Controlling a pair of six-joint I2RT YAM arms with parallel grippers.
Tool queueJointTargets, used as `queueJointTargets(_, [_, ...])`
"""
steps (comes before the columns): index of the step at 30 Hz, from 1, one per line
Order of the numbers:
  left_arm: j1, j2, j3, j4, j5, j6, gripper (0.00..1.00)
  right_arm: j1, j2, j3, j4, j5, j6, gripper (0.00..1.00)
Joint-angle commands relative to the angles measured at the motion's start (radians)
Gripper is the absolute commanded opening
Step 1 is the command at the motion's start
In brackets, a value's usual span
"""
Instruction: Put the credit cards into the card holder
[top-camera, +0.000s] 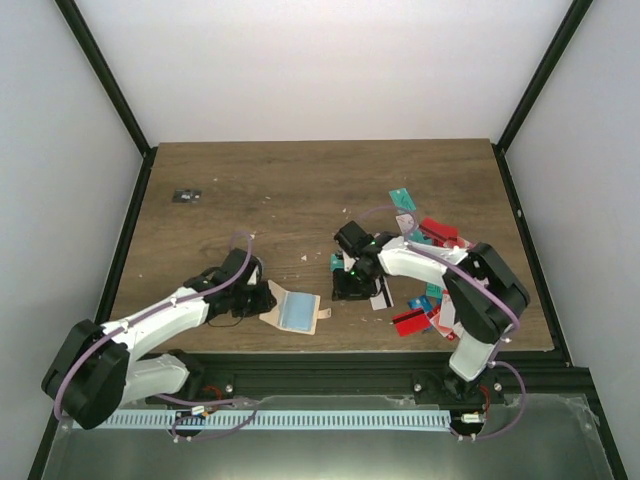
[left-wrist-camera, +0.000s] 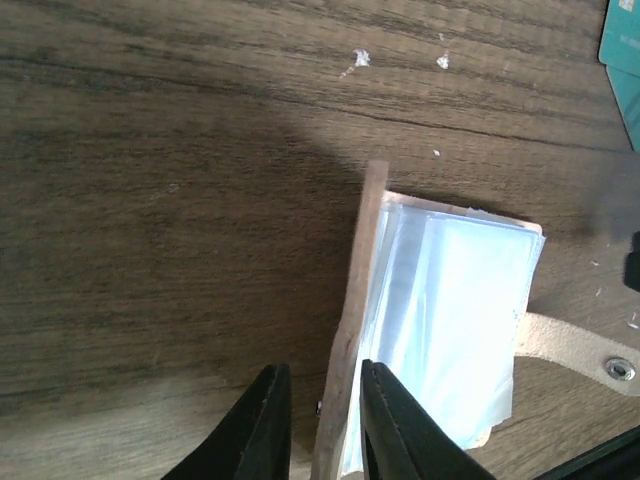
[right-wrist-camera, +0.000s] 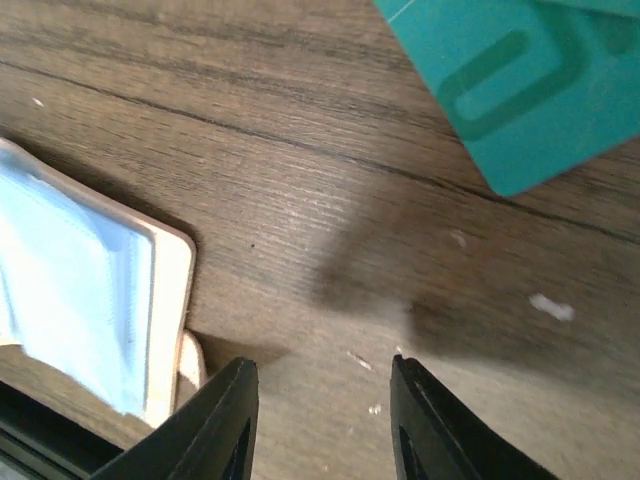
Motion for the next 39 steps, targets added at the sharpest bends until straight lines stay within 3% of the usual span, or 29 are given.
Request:
queueJointTargets(1, [0.000, -0.021, 0.039, -0.051, -0.006, 0.001, 0.25, -0.025, -0.096, 0.038, -0.081, 0.044, -0.005, 0.41])
queueJointTargets(11, [0.003, -0.051, 0.149, -0.148, -0.017, 0.041, 0.41, -0.066, -0.277, 0.007, -0.176, 0.103, 0.040, 0.56])
queueJointTargets(22, [0.005, -0.033, 0.340, -0.229, -0.004, 0.110, 0.52, -0.237, -0.402, -0.028, -0.266, 0.201, 0.060, 0.67])
queueJointTargets(27, [0.002, 0.045, 0.394, -0.159, 0.080, 0.129, 0.52, -0.315, -0.413, -0.044, -0.306, 0.265, 0.078, 0.82])
queueJointTargets(39, [-0.090, 0.360, 0.605, -0.087, 0.188, 0.204, 0.50, -0.418, -0.452, -0.122, -0.362, 0.305, 0.183, 0.91])
